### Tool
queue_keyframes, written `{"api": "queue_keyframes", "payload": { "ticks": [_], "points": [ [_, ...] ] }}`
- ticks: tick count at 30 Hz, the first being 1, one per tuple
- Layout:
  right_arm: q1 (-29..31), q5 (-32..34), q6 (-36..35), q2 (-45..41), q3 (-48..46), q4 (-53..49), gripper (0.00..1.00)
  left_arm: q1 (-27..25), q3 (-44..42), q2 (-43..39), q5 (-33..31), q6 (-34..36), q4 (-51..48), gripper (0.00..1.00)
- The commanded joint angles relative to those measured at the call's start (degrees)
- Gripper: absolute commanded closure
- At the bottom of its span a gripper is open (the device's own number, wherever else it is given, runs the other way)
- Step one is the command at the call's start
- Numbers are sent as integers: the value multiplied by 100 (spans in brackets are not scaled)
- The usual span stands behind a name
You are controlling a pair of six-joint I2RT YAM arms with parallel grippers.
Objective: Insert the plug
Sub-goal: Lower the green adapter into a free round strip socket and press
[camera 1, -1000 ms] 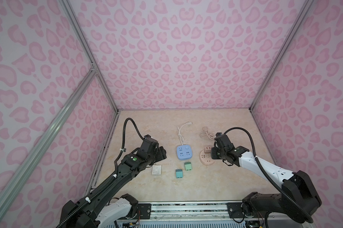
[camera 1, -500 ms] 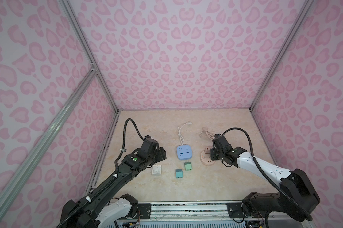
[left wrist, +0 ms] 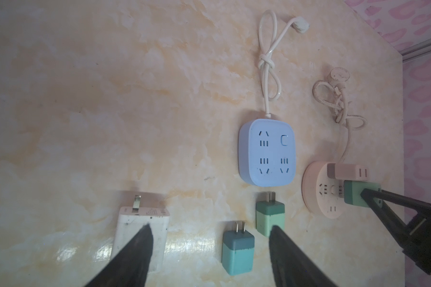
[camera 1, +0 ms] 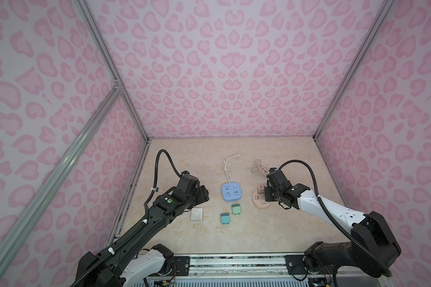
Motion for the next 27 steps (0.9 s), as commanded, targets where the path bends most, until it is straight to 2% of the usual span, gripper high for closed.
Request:
{"api": "queue_keyframes", "payload": {
  "ticks": [1, 11, 27],
  "points": [
    [-3, 38, -29, 68, 5, -100, 100, -1, -43, -11, -48, -15, 150, 24],
    [49, -26, 157, 456, -154, -224, 100, 0, -107, 51, -18, -42, 246, 24],
    [87, 57, 30, 975, 355, -977, 100, -1, -185, 99, 2, -13, 331, 24]
  ]
}}
